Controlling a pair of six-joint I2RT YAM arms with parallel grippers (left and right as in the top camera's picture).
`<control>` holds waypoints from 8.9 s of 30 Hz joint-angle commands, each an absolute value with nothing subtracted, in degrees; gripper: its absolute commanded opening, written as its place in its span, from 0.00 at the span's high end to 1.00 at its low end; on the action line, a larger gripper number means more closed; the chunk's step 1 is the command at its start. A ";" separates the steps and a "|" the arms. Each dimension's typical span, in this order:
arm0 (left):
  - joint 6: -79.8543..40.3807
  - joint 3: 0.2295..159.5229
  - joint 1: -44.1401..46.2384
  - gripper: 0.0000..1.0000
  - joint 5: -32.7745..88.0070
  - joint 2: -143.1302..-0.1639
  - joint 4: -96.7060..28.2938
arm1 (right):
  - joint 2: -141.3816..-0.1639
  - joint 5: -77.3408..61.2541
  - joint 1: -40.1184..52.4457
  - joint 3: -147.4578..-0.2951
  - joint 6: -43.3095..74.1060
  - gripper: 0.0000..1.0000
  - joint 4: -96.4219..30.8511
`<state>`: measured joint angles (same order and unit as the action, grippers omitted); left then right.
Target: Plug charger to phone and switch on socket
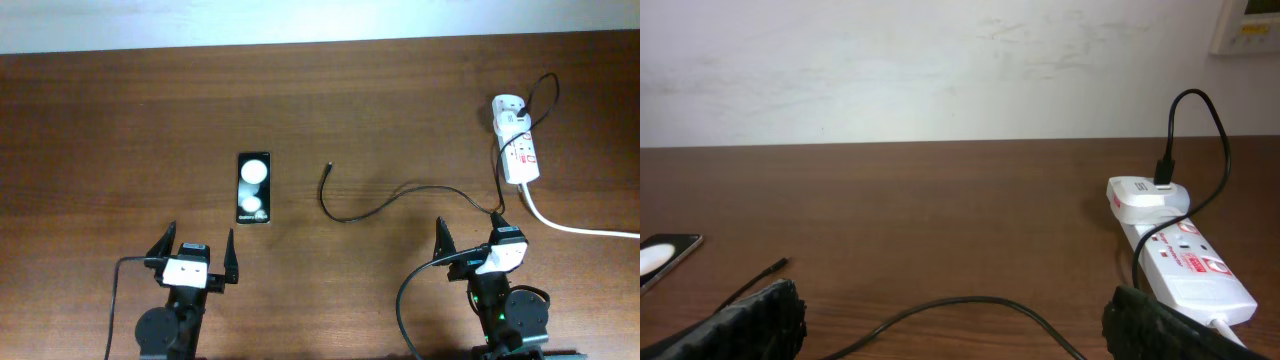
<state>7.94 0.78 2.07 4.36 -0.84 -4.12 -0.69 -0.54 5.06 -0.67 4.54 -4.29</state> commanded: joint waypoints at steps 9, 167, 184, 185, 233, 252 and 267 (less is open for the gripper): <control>8.29 0.51 1.69 0.01 5.15 -0.34 -4.21 | -0.19 -1.06 4.80 -0.32 4.73 0.01 -4.54; -15.84 74.72 14.55 0.02 -2.79 -117.34 -43.94 | -0.19 -1.06 4.80 -0.32 4.73 0.01 -4.54; -15.84 77.28 14.48 0.23 -2.81 -117.32 -47.62 | -0.19 -1.06 4.80 -0.32 4.73 0.01 -4.54; -15.81 78.35 14.48 0.23 -2.81 -117.32 -48.71 | -0.19 -1.06 4.80 -0.32 4.73 0.01 -4.54; -15.81 75.59 14.59 0.26 -2.39 -117.40 -46.13 | -0.19 -1.06 4.80 -0.32 4.73 0.01 -4.54; -15.81 90.04 14.59 0.29 -0.99 -117.40 -57.39 | -0.19 -1.06 4.80 -0.32 4.73 0.01 -4.54; -15.84 95.04 14.59 0.34 14.87 -117.40 -59.22 | -0.19 -1.06 4.80 -0.32 4.73 0.01 -4.54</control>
